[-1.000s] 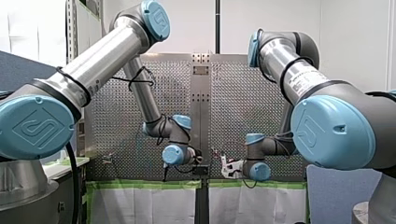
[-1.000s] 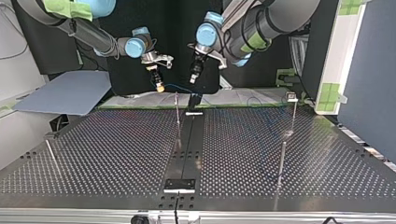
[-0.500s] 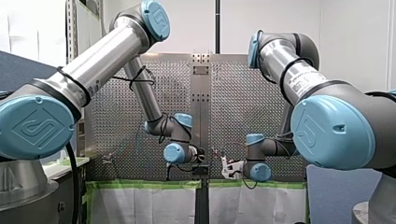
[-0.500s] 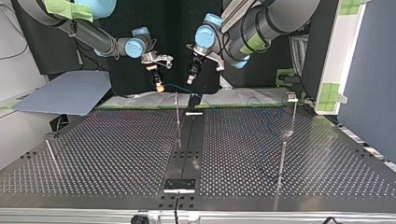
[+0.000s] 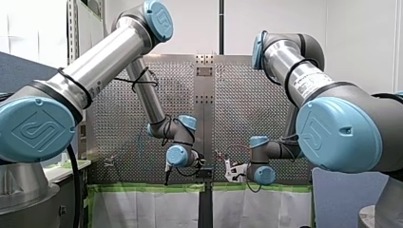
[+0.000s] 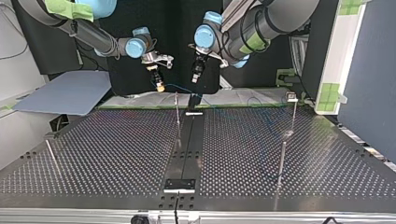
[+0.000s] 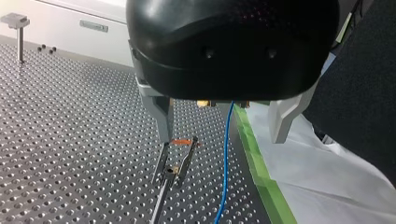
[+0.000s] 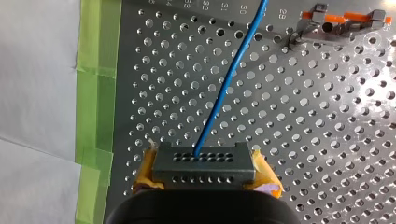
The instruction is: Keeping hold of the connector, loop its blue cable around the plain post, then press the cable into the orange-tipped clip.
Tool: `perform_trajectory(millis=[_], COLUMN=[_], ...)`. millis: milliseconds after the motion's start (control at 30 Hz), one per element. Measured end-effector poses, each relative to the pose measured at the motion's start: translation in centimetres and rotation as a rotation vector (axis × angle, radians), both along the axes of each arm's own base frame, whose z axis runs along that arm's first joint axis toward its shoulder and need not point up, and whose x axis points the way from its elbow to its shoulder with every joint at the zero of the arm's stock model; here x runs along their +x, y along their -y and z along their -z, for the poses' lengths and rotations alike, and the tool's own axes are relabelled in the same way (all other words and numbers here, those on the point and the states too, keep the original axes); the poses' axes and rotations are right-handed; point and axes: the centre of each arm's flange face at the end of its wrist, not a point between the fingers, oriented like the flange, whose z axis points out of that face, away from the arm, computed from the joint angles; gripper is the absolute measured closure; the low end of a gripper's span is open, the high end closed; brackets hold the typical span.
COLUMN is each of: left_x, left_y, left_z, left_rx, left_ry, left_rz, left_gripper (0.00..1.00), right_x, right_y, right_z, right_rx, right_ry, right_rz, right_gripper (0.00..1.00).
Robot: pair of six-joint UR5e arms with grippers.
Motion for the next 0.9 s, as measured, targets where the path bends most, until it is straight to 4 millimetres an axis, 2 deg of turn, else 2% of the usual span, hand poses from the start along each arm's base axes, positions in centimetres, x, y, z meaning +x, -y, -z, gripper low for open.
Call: perform_trajectory(millis=[600, 767, 900], left_x=[0.2, 0.7, 1.6], left_y=[-0.7, -1.2, -0.8], left_z=[0.2, 0.1, -0.4], left_rx=[0.090, 0.154, 0.186], left_ry=[0.026, 0.032, 0.036], left_rz=[-0.041, -0.078, -0.075], left_gripper=[0.01, 0.01, 0.01], right_x=[0.1, 0.2, 0.4], right_y=[0.2, 0.2, 0.0], right_z=[-0.1, -0.1, -0.1], right_rx=[-0.007, -0.012, -0.013], right_ry=[-0.002, -0.010, -0.020], right_rz=[-0.001, -0.007, -0.017], right_gripper=[1.00, 1.00, 1.00])
